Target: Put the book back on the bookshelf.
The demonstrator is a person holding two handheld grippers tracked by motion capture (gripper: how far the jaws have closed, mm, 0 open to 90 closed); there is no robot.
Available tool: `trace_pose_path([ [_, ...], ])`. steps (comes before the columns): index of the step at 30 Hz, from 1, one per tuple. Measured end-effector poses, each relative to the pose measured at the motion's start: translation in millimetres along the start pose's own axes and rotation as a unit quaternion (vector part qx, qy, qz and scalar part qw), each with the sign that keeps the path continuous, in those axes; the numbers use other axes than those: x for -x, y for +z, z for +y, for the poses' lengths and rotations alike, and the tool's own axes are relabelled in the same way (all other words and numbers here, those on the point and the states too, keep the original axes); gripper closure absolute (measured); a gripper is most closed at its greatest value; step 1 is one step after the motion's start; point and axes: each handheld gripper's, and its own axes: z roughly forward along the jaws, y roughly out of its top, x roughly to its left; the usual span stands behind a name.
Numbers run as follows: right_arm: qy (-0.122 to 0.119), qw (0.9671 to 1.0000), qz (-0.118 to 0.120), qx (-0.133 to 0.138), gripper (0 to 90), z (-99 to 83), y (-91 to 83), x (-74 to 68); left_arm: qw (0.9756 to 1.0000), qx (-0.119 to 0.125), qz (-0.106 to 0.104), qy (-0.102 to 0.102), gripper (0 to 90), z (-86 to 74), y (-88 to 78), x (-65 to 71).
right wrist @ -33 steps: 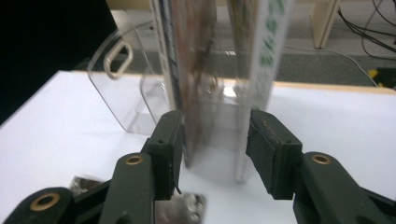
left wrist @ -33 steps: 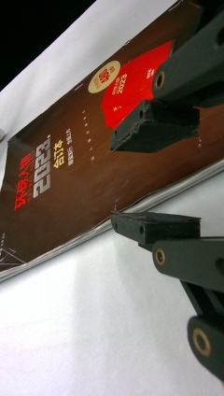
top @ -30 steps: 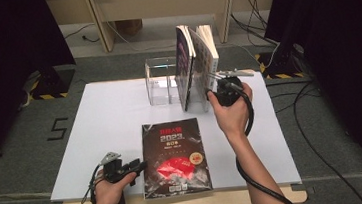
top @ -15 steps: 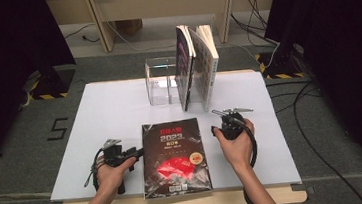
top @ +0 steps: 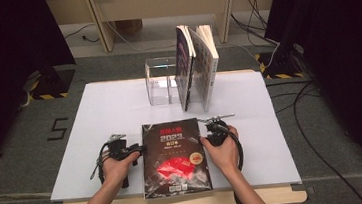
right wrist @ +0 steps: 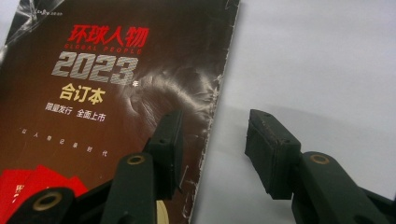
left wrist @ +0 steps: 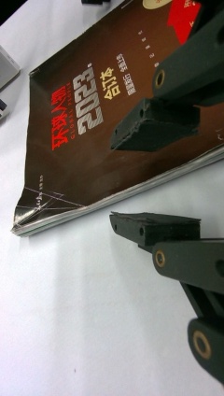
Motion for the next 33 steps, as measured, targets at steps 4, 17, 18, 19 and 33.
trace_pose_path([
  [4,-0.006,1.0000,-0.001,-0.006,56.9,0.1,7.4,-1.9,1.0000,-0.002,-0.002,0.001,58.6,1.5,2.5,0.9],
  [17,-0.010,0.9999,-0.004,-0.002,62.6,-1.3,10.8,-10.6,0.9998,-0.008,-0.002,-0.017,62.4,4.7,10.0,10.8],
  [18,-0.016,0.9998,-0.011,0.000,65.8,-1.6,11.2,-11.3,0.9998,-0.008,-0.002,-0.017,62.4,4.7,10.2,10.9],
  [19,-0.017,0.9997,-0.016,0.001,67.3,-2.0,11.1,-11.4,0.9998,-0.009,-0.003,-0.020,62.7,4.8,10.2,10.3],
  [33,-0.018,0.9994,-0.008,-0.029,80.5,-14.1,-6.5,-7.3,0.9996,-0.014,-0.022,-0.015,76.5,-0.4,7.4,15.6],
])
